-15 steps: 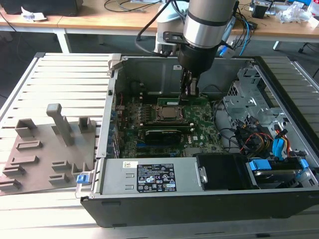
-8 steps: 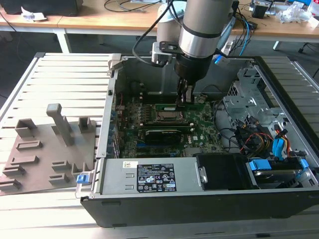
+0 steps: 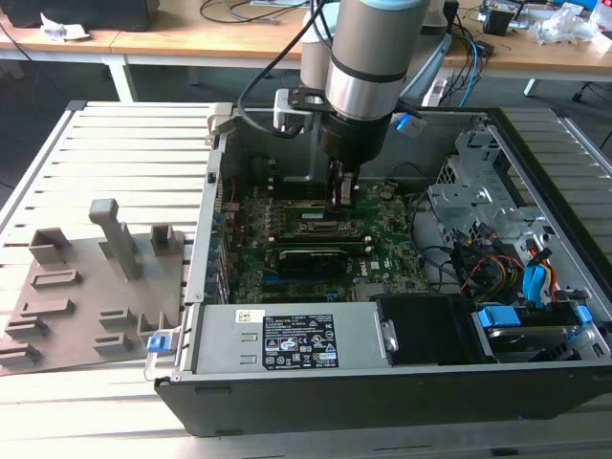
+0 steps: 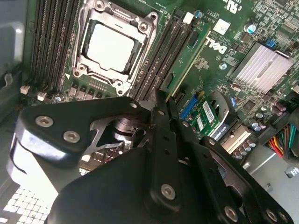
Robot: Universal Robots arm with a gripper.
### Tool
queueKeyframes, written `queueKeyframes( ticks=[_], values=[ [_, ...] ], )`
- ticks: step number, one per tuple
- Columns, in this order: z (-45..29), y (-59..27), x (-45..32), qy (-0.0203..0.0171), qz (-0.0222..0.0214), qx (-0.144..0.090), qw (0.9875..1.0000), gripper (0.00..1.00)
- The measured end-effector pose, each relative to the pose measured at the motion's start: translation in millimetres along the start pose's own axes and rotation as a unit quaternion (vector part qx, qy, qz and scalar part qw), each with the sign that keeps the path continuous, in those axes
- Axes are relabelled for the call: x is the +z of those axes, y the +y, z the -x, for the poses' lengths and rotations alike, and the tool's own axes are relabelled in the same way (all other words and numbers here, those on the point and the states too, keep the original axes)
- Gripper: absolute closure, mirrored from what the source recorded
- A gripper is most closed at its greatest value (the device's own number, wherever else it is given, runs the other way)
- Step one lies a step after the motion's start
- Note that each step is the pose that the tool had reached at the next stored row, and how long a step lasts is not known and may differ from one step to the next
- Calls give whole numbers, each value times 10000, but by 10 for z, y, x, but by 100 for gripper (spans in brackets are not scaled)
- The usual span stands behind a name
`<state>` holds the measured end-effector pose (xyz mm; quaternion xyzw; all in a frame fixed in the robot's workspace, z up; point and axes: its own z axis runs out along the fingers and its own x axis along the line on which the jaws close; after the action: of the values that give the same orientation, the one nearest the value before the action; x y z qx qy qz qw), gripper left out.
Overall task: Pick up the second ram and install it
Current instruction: 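Insert the second ram into the second slot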
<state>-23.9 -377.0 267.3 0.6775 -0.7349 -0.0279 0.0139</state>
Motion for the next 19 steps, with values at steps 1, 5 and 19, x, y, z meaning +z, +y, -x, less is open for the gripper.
queueKeyframes(
  ticks=[1, 5, 19],
  values=[
    [-5, 4, 7, 1, 0, 0, 10000, 86],
    [-21, 15, 40, 1, 0, 0, 10000, 86],
    [-77, 52, 177, 0, 0, -1, 10000, 86]
  ],
)
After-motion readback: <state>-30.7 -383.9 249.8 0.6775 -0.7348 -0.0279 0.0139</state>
